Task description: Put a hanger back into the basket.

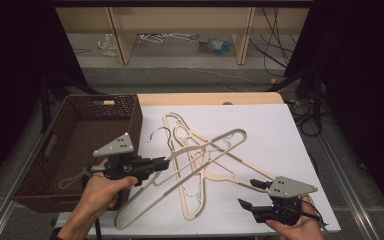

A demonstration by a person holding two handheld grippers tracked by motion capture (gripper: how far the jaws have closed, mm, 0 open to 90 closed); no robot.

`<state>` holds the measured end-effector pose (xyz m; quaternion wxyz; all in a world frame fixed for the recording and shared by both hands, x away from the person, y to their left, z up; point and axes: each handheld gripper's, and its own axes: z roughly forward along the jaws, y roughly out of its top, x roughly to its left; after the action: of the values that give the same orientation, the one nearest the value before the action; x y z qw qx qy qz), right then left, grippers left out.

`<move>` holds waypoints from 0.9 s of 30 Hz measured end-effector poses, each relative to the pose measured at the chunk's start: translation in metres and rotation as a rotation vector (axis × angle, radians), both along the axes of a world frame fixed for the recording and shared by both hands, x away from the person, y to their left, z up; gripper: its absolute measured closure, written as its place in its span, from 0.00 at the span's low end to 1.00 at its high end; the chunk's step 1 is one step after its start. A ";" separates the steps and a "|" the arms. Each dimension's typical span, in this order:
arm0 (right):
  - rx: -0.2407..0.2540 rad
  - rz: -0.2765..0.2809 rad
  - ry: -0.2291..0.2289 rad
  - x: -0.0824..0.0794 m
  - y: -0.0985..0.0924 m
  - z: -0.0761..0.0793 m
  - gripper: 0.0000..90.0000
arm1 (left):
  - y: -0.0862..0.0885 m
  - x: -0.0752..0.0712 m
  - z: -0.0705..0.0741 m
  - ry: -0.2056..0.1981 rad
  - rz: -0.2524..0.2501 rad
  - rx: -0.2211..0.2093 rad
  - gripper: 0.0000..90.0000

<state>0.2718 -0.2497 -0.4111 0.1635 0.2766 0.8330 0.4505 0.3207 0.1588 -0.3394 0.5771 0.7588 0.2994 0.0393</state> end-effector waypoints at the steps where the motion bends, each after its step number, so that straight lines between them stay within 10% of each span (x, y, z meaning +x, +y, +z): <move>1: 0.005 0.003 0.004 0.000 0.000 -0.002 0.35 | 0.004 0.000 0.003 -0.002 0.008 -0.013 0.95; 13: 0.015 -0.006 0.018 -0.001 -0.002 -0.010 0.33 | 0.043 -0.004 0.041 -0.077 0.090 -0.093 0.95; 21: 0.014 -0.003 0.018 -0.001 -0.002 -0.010 0.33 | 0.092 0.005 0.079 -0.139 0.236 -0.012 0.95; 27: 0.017 -0.006 0.022 -0.001 -0.002 -0.011 0.33 | 0.121 0.018 0.083 -0.125 0.331 0.019 0.95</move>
<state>0.2706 -0.2513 -0.4219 0.1531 0.2853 0.8302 0.4538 0.3382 0.2799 -0.2569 0.5731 0.7007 0.3832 0.1838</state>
